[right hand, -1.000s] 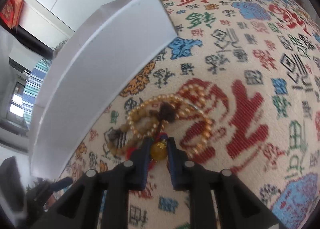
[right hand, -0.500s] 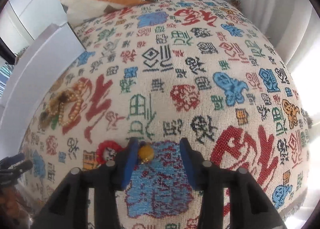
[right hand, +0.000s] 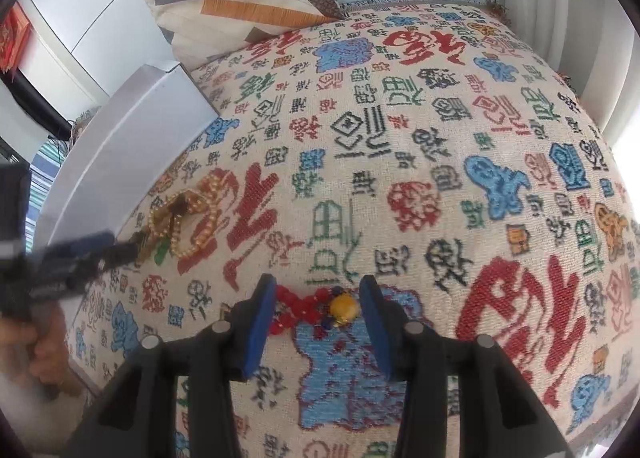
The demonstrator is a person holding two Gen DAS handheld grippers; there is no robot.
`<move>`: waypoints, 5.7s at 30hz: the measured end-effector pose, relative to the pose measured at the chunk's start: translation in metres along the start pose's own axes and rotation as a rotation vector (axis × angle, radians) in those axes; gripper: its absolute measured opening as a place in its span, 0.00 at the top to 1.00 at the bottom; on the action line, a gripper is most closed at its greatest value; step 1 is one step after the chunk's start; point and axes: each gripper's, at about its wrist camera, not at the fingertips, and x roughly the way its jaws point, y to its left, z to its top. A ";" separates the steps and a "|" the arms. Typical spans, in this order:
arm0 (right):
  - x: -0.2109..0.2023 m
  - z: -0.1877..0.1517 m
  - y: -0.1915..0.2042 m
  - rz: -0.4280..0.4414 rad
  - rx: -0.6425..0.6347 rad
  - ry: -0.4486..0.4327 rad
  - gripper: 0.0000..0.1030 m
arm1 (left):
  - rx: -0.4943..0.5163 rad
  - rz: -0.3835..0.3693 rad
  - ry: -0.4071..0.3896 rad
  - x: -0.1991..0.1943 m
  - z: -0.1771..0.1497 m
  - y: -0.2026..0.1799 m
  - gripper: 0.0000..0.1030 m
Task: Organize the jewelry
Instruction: 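Lower the left tool onto the wooden bead strand while the right tool holds the red bracelet, then carry the wooden strand and red bracelet into the white box and open both tools, then withdraw both tools from the box toward the gold pearl necklace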
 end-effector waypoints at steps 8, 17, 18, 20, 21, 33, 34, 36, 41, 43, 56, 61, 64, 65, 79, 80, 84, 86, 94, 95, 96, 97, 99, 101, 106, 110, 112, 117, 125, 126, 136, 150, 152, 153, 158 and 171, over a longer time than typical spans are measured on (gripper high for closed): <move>-0.002 -0.002 -0.022 -0.068 -0.065 0.076 0.57 | 0.085 0.015 0.073 0.015 0.007 0.000 0.15; 0.012 -0.009 0.006 -0.013 -0.181 0.125 0.57 | 0.109 -0.029 0.080 0.017 0.011 -0.003 0.16; 0.012 -0.008 0.005 -0.011 -0.174 0.128 0.57 | 0.105 -0.032 0.082 0.018 0.012 -0.003 0.16; 0.012 -0.007 0.002 -0.009 -0.161 0.128 0.57 | 0.087 -0.050 0.084 0.021 0.015 -0.001 0.16; 0.012 -0.007 0.001 -0.011 -0.157 0.126 0.57 | 0.079 -0.060 0.086 0.021 0.015 0.000 0.16; 0.009 -0.009 -0.002 -0.006 -0.119 0.119 0.57 | 0.093 -0.052 0.082 0.048 0.036 -0.019 0.52; 0.008 -0.010 -0.003 -0.004 -0.118 0.117 0.57 | 0.096 -0.055 0.070 0.047 0.037 -0.020 0.55; 0.007 -0.011 -0.003 -0.001 -0.115 0.115 0.57 | 0.091 -0.071 0.068 0.046 0.040 -0.019 0.78; 0.004 -0.012 -0.004 0.000 -0.114 0.111 0.57 | 0.032 -0.143 0.063 0.040 0.043 -0.010 0.92; 0.002 -0.012 -0.005 -0.001 -0.121 0.110 0.57 | -0.007 -0.180 0.053 0.031 0.043 -0.003 0.92; 0.003 -0.007 0.016 0.079 -0.255 0.076 0.57 | -0.147 -0.248 0.021 -0.007 0.032 0.031 0.92; 0.016 -0.005 0.035 0.052 -0.377 0.103 0.57 | -0.147 -0.253 0.027 -0.009 0.024 0.030 0.92; 0.022 -0.006 0.041 0.024 -0.472 0.113 0.57 | -0.141 -0.257 0.033 -0.011 0.020 0.030 0.92; 0.023 -0.007 0.043 0.013 -0.513 0.125 0.57 | -0.139 -0.257 0.035 -0.012 0.019 0.030 0.92; 0.038 -0.018 0.057 -0.029 -0.700 0.253 0.69 | -0.138 -0.260 0.042 -0.016 0.011 0.029 0.92; 0.038 -0.015 0.056 -0.020 -0.681 0.246 0.73 | -0.138 -0.258 0.042 -0.016 0.011 0.029 0.92; 0.038 -0.006 0.050 -0.006 -0.613 0.249 0.83 | -0.145 -0.257 0.040 -0.017 0.008 0.031 0.92; 0.036 -0.001 0.047 0.018 -0.569 0.255 0.83 | -0.146 -0.256 0.041 -0.018 0.007 0.032 0.92; 0.010 0.000 0.041 0.098 -0.490 0.216 0.83 | -0.169 -0.284 0.047 -0.032 0.005 0.034 0.92; 0.005 0.002 0.043 0.111 -0.489 0.207 0.83 | -0.174 -0.291 0.046 -0.036 0.005 0.035 0.92; -0.002 0.005 0.045 0.122 -0.489 0.195 0.83 | -0.179 -0.296 0.044 -0.041 0.005 0.036 0.92; -0.009 0.005 0.046 0.131 -0.489 0.183 0.83 | -0.183 -0.300 0.040 -0.046 0.005 0.037 0.92; -0.022 0.012 0.052 0.159 -0.485 0.152 0.83 | -0.192 -0.300 0.027 -0.058 0.004 0.039 0.92; -0.033 0.018 0.060 0.187 -0.483 0.126 0.83 | -0.197 -0.289 0.006 -0.073 0.001 0.043 0.92; -0.064 0.041 0.090 0.277 -0.490 0.047 0.83 | -0.240 -0.272 -0.050 -0.123 -0.006 0.066 0.92; -0.083 0.071 0.121 0.355 -0.497 -0.024 0.83 | -0.301 -0.245 -0.123 -0.169 -0.012 0.096 0.92; -0.090 0.091 0.144 0.378 -0.509 -0.067 0.83 | -0.330 -0.231 -0.154 -0.186 -0.014 0.113 0.92; -0.091 0.132 0.202 0.427 -0.542 -0.137 0.83 | -0.412 -0.143 -0.206 -0.204 -0.012 0.163 0.92; -0.034 0.180 0.298 0.411 -0.602 -0.094 0.83 | -0.533 0.003 -0.208 -0.182 -0.007 0.245 0.92; -0.026 0.183 0.306 0.402 -0.610 -0.085 0.83 | -0.546 0.015 -0.197 -0.176 -0.005 0.254 0.92; 0.077 0.206 0.374 0.303 -0.648 0.037 0.83 | -0.649 0.121 -0.119 -0.113 0.018 0.320 0.92; 0.065 0.195 0.363 0.250 -0.634 -0.092 0.39 | -0.608 0.223 -0.129 -0.107 0.014 0.305 0.25; 0.049 0.191 0.352 0.235 -0.639 -0.115 0.39 | -0.582 0.212 -0.153 -0.118 0.009 0.292 0.22; 0.040 0.190 0.345 0.233 -0.635 -0.126 0.39 | -0.570 0.210 -0.160 -0.122 0.007 0.286 0.21; -0.015 0.178 0.292 0.218 -0.608 -0.186 0.39 | -0.455 0.184 -0.198 -0.143 -0.005 0.233 0.19; -0.089 0.106 0.178 0.127 -0.520 -0.220 0.39 | -0.218 0.060 -0.196 -0.152 -0.045 0.100 0.18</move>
